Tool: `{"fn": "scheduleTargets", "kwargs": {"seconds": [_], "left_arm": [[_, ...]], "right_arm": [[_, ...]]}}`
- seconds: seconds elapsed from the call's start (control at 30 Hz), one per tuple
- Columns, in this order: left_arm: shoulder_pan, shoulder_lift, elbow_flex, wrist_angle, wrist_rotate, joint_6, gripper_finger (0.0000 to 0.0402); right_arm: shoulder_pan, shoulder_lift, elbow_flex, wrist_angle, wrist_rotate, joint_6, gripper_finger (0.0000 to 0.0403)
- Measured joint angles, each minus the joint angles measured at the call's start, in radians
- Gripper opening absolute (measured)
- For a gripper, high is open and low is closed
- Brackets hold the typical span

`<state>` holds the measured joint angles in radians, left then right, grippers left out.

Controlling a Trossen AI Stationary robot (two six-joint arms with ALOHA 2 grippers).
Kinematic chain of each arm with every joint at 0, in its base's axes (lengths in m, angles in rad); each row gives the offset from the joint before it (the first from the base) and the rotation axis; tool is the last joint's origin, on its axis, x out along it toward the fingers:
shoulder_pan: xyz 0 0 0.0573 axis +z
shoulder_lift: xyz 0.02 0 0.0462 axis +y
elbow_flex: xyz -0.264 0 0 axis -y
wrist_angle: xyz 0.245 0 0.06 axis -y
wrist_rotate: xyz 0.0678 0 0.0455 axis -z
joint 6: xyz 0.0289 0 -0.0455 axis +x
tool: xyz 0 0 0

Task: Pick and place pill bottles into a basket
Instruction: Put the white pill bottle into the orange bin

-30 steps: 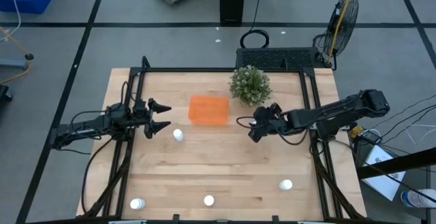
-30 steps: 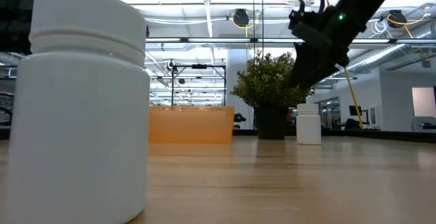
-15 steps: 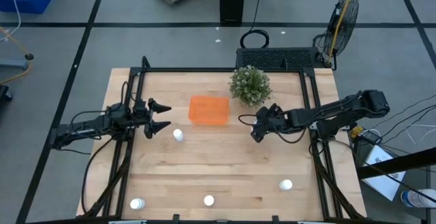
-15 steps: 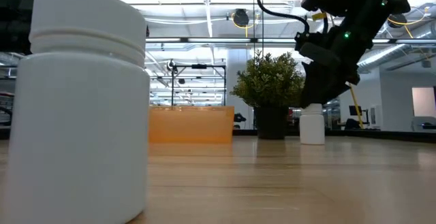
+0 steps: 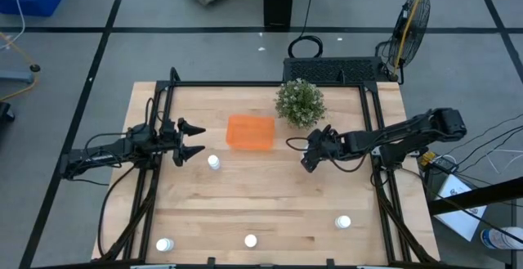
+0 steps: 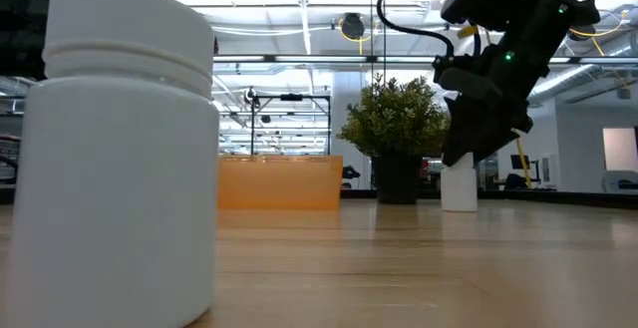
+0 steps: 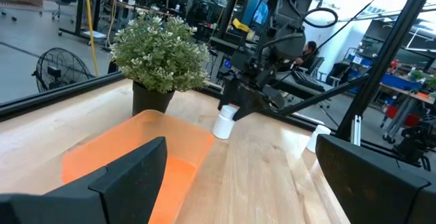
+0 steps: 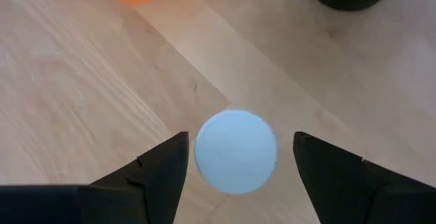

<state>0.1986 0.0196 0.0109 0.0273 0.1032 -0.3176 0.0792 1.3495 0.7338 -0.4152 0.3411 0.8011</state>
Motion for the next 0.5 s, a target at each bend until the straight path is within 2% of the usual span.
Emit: {"fn": "scheduleTargets", "kwargs": {"seconds": [0.37,0.5], "left_arm": [[0.000,0.000,0.000,0.000,0.000,0.000,0.0379],[0.000,0.000,0.000,0.000,0.000,0.000,0.0379]], "right_arm": [[-0.028,0.020,0.000,0.034,-0.001,-0.062,0.0160],[-0.034,0.020,0.000,0.083,-0.025,-0.037,0.0149]]}}
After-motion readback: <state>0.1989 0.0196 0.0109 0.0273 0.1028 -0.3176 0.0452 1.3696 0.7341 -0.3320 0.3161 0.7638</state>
